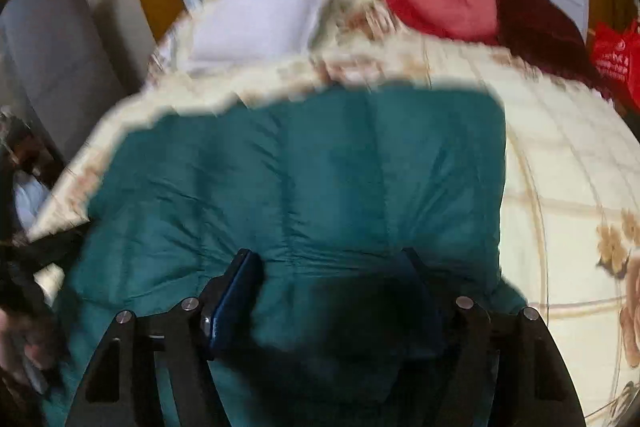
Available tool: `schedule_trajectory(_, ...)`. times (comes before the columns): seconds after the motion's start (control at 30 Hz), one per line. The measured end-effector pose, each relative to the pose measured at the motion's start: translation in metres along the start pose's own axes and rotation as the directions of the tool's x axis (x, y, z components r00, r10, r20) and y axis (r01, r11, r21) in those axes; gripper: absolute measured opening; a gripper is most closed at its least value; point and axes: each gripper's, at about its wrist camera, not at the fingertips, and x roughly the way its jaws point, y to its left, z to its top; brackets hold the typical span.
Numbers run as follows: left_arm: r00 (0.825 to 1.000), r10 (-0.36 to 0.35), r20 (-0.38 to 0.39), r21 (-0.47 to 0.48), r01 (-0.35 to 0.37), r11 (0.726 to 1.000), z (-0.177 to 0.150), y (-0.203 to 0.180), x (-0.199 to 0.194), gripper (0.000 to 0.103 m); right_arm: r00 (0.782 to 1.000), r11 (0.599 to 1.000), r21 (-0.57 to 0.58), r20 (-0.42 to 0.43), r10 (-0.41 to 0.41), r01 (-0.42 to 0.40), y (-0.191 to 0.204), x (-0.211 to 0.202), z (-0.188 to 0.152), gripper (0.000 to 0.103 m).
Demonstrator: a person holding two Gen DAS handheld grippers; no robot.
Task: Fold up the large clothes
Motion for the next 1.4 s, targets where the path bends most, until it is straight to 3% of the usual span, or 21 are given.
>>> schedule_trajectory(0.17,1.0,-0.022,-0.001,-0.031,0.022,0.999,-0.003,0.003,-0.002,0.063,1.0,1.0,0.016,-0.007,-0.003,0.003,-0.006,0.003,-0.002,0.071)
schedule_trajectory(0.3,0.999,0.018,0.033,-0.055,-0.016,0.998,-0.002,0.002,-0.021,0.063,0.997,0.999,0.042,0.08,-0.02,0.017,-0.001,-0.025,0.011,0.07)
schedule_trajectory(0.4,0.991,0.048,0.127,-0.053,-0.041,0.998,0.001,-0.001,-0.044,0.063,0.979,0.995,0.07,0.183,-0.085,0.073,0.005,-0.045,0.042,0.07)
schedule_trajectory(0.47,0.978,0.047,0.206,-0.047,-0.038,0.998,0.002,-0.004,-0.062,0.063,0.978,0.991,0.076,0.168,-0.12,0.109,0.003,-0.037,0.067,0.07)
schedule_trajectory(0.53,0.971,0.009,0.24,-0.007,-0.007,1.0,0.003,-0.012,-0.069,0.063,0.986,0.987,0.093,0.095,-0.138,0.13,-0.006,-0.012,0.089,0.07)
schedule_trajectory(0.6,0.979,-0.044,0.199,0.075,0.03,0.997,0.0,-0.028,-0.059,0.063,0.985,0.979,0.117,0.036,-0.17,0.165,-0.016,0.011,0.097,0.07)
schedule_trajectory(0.67,0.997,-0.056,0.046,0.122,0.05,0.991,-0.006,-0.038,-0.027,0.063,0.982,0.973,0.134,-0.043,-0.181,0.186,-0.027,0.035,0.091,0.074)
schedule_trajectory(0.7,0.998,-0.063,0.018,0.122,0.061,0.991,-0.009,-0.038,-0.019,0.063,0.978,0.971,0.137,-0.098,-0.182,0.195,-0.032,0.046,0.085,0.075)
schedule_trajectory(0.9,0.999,-0.028,0.032,0.127,0.024,0.992,-0.006,-0.035,-0.028,0.063,0.968,0.967,0.095,-0.108,-0.224,0.235,-0.028,0.039,0.08,0.079)
schedule_trajectory(0.97,0.999,-0.031,0.038,0.09,0.028,0.996,-0.003,-0.03,-0.036,0.063,0.965,0.961,0.092,-0.048,-0.257,0.261,-0.017,0.015,0.084,0.079)
schedule_trajectory(1.03,0.998,-0.044,0.054,0.064,0.041,0.997,-0.002,-0.025,-0.042,0.063,0.975,0.975,0.059,0.049,-0.218,0.215,0.006,-0.019,0.082,0.079)
schedule_trajectory(1.13,0.999,-0.035,0.035,0.084,0.032,0.996,-0.005,-0.03,-0.037,0.063,0.986,0.989,0.005,0.078,-0.145,0.145,0.038,-0.038,0.069,0.082)
schedule_trajectory(1.2,1.0,-0.011,0.004,0.13,0.011,0.991,-0.011,-0.038,-0.025,0.065,0.992,0.993,-0.028,0.054,-0.113,0.115,0.053,-0.028,0.054,0.091)
schedule_trajectory(1.23,1.0,0.007,0.021,0.152,-0.01,0.988,-0.014,-0.041,-0.023,0.068,0.991,0.99,-0.046,0.014,-0.134,0.134,0.057,-0.014,0.045,0.098)
schedule_trajectory(1.3,0.998,0.052,0.037,0.175,-0.058,0.983,-0.016,-0.043,-0.022,0.081,0.982,0.986,-0.051,-0.092,-0.166,0.162,0.056,0.02,0.026,0.103)
schedule_trajectory(1.37,0.999,0.038,0.025,0.164,-0.041,0.986,-0.016,-0.039,-0.019,0.081,0.99,0.99,-0.016,0.006,-0.139,0.139,0.049,0.018,0.014,0.103)
schedule_trajectory(1.4,1.0,0.021,0.012,0.145,-0.023,0.989,-0.015,-0.035,-0.017,0.083,0.993,0.993,0.001,0.014,-0.116,0.116,0.044,0.018,0.012,0.103)
